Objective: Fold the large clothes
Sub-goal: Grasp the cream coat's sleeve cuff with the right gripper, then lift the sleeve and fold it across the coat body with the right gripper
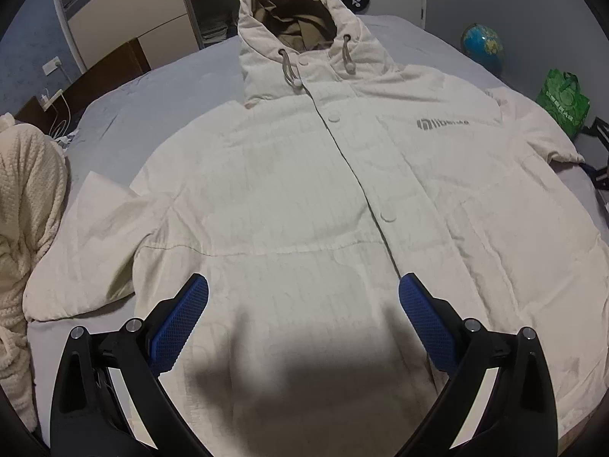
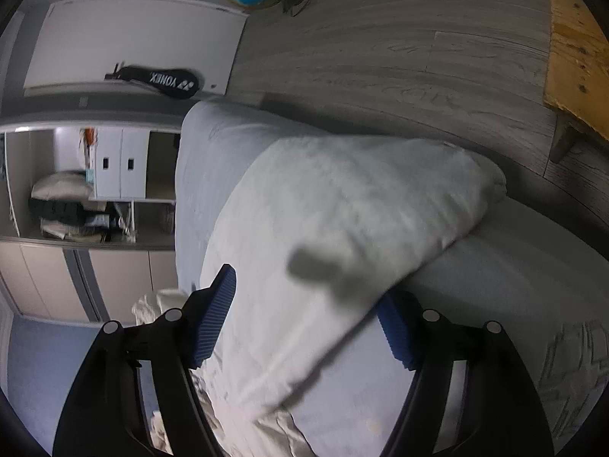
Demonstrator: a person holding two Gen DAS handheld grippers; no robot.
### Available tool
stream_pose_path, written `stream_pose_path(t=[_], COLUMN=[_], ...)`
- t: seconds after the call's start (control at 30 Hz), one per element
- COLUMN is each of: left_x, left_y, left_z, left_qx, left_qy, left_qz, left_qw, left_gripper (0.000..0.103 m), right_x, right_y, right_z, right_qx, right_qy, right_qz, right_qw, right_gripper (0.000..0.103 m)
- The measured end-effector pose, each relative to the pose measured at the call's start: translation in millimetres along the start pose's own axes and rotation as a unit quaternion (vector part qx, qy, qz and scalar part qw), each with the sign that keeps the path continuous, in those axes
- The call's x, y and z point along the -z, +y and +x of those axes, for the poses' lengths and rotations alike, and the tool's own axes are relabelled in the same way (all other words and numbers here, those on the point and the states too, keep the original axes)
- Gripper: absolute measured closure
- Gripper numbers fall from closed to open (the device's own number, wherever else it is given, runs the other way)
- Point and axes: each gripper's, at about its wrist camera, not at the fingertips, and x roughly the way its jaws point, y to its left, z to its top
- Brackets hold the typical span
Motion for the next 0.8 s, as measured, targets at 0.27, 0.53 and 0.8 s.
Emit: stream_pose_path(t=[0.27,0.53,0.8], left_x=[5.3,8.0,11.1], left_y=[5.4,16.9,41.6], left_z=[7.2,1.8,-6.8], left_qx=[0.004,0.01,0.018], left_qy=[0.007,-0.005,-0.021], left_qz=[-0.017,-0.036,-0.087], left_qw=[0.9998,0.9993,0.9959], left_gripper=[0.006,0.006,0.006], right_x=[6.3,21.6,60.6], right_y=[0.3,29.9,119.2], right_z=[-8.2,-31.6,-44.3], right_qx=[0.029,-0.05,-0.084], right_qy=[-0.049,-0.073,-0.066], right_qz=[-0.024,-0.034,-0.127], right_qw=[0.998,0.996,0.986], right_gripper=[0.091,0.094,0.096])
